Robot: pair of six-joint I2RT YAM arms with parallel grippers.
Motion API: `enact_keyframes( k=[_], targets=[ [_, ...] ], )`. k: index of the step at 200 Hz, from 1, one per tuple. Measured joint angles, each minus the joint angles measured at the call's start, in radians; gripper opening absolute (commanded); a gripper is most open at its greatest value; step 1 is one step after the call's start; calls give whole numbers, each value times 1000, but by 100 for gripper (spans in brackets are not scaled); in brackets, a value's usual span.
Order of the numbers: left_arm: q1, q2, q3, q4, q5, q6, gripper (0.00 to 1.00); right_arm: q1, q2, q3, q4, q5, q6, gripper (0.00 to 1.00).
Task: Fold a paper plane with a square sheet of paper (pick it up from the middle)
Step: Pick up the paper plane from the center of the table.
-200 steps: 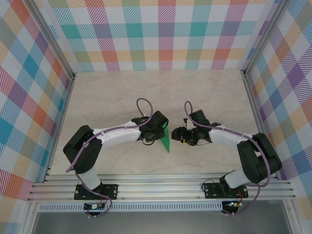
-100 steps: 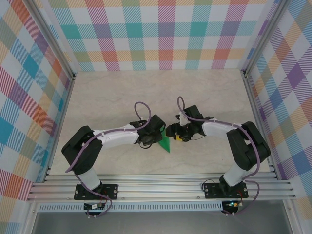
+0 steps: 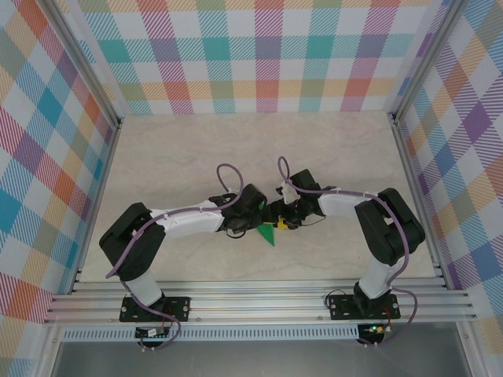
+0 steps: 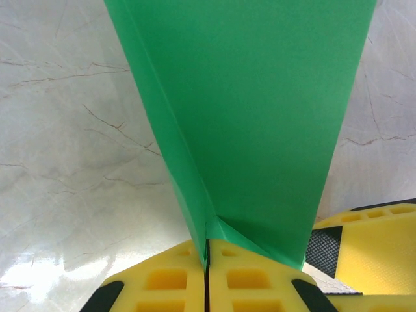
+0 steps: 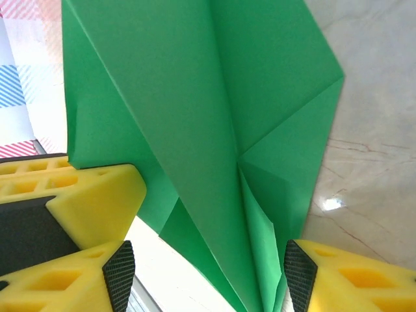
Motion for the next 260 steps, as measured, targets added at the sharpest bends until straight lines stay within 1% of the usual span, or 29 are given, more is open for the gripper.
enact_keyframes(
  k=[41, 63, 89, 111, 140, 185, 225, 260],
  targets=[
    [4, 0, 0, 0, 1, -1, 8, 1, 0, 0, 27, -19, -8, 61],
    [4, 0, 0, 1, 1, -3, 8, 5, 0, 0, 32, -20, -21, 56],
    [4, 0, -2, 0, 1, -3, 8, 15, 0, 0, 33, -11, -29, 53],
    [5, 0, -7, 1, 5, -3, 8, 29, 0, 0, 26, 18, -47, 52],
    [5, 0, -8, 4, 10, -3, 8, 49, 7, 6, -1, 68, -71, 46],
    [6, 0, -8, 8, 16, -3, 9, 69, 19, 26, -41, 122, -95, 42],
    [9, 0, -8, 8, 19, -4, 10, 82, 30, 56, -67, 166, -106, 35],
    [10, 0, -8, 10, 24, -4, 10, 98, 57, 73, -81, 194, -109, 32]
  ],
)
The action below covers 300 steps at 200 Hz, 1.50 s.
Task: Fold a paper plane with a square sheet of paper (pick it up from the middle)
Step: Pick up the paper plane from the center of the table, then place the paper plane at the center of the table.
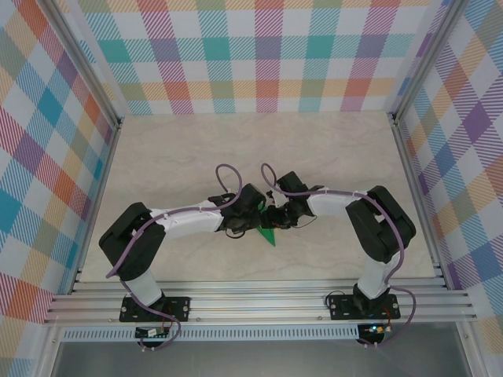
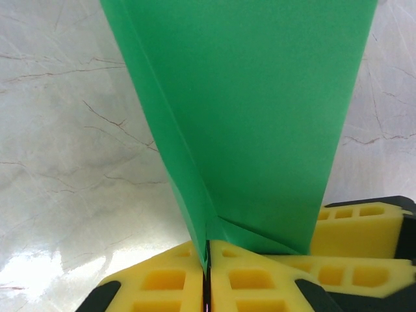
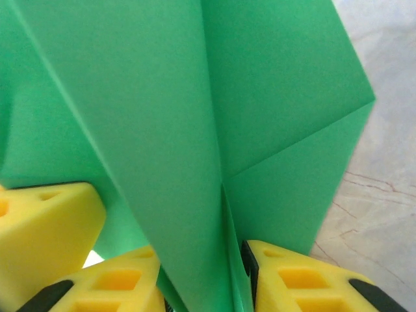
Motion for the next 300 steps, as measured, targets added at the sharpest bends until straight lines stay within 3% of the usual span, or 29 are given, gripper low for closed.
enact_keyframes(
  k=[79, 114, 147, 195, 277, 300],
  targets=[
    [1, 0, 0, 14, 3, 0, 14, 7, 8, 14, -24, 29, -14, 11],
    [1, -52, -28, 13, -2, -6, 27, 7, -5, 23, -67, 70, -14, 7],
    [1, -176, -82, 10, -51, -27, 37, 10, -56, 102, -220, 236, -14, 7],
    [1, -311, -129, -40, -163, -32, 40, -6, -25, 367, -465, 515, -37, 8],
    [82, -512, -268, -148, -261, -56, 48, -14, 461, 1061, -730, 580, -26, 9],
    [100, -542, -293, -156, -262, -56, 49, -20, 558, 1183, -793, 588, -5, 12]
  ],
)
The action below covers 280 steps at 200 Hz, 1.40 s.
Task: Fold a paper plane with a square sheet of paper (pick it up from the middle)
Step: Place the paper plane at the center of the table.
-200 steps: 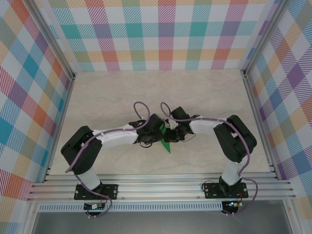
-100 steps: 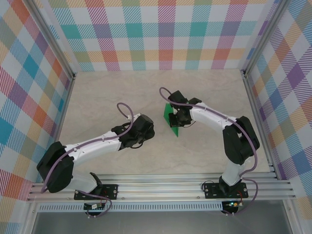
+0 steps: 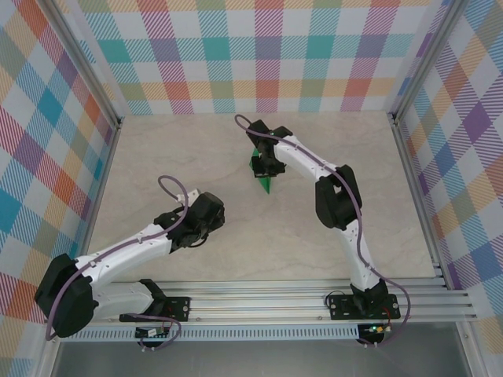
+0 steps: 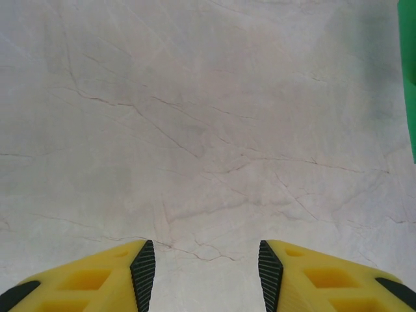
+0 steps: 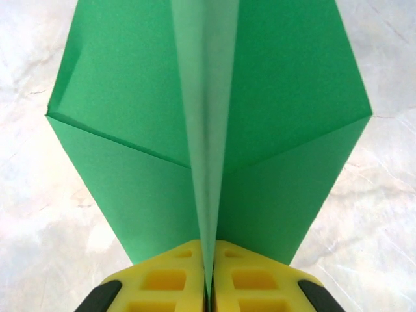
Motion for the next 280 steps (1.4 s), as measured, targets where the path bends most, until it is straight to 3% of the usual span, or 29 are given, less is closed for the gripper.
enact_keyframes(
  k=[94, 176, 211, 236, 263, 280],
  targets=[
    [26, -32, -39, -8, 29, 4, 51, -4, 87, 24, -74, -16, 72, 16],
    [26, -32, -39, -8, 37, 13, 56, -4, 51, 21, -84, -31, 47, 45],
    [31, -32, -39, -8, 37, 32, 59, -4, -154, -23, -72, -20, 14, 50],
    [37, -32, -37, -14, 32, 45, 64, -4, -387, -153, -4, 41, -16, 56],
    [41, -34, -29, -36, -9, 74, 81, -6, -655, -375, 106, 174, -52, 69],
    [46, -42, -23, -56, -57, 106, 92, -28, -817, -567, 197, 269, -64, 83]
  ],
)
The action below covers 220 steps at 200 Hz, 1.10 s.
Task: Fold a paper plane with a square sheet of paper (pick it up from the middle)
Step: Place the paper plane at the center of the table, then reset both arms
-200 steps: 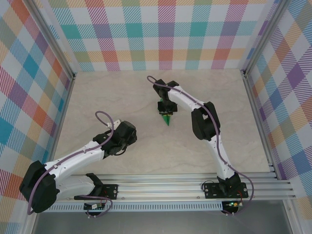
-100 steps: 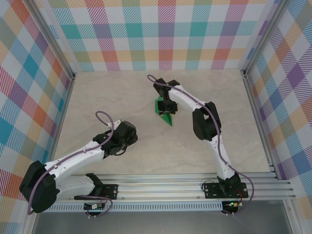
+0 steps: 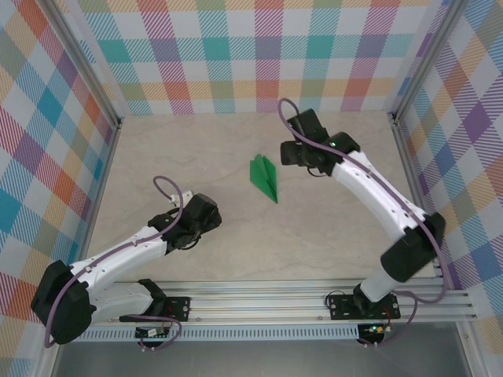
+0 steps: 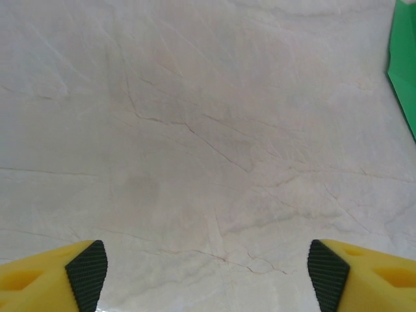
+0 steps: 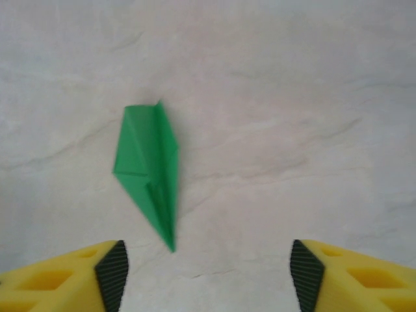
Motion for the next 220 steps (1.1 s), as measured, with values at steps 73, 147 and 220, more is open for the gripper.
enact_keyframes(
  k=[73, 147, 220],
  targets=[
    [136, -74, 2, -27, -297, 141, 100, -390, -248, -776, 449, 167, -68, 100],
    [394, -85, -143, 336, -348, 454, 100, -452, -62, -970, 1047, -23, -248, 97],
    [480, 98, -296, 819, -212, 697, 100, -486, -50, -1147, 1461, -227, -347, 98]
  ],
)
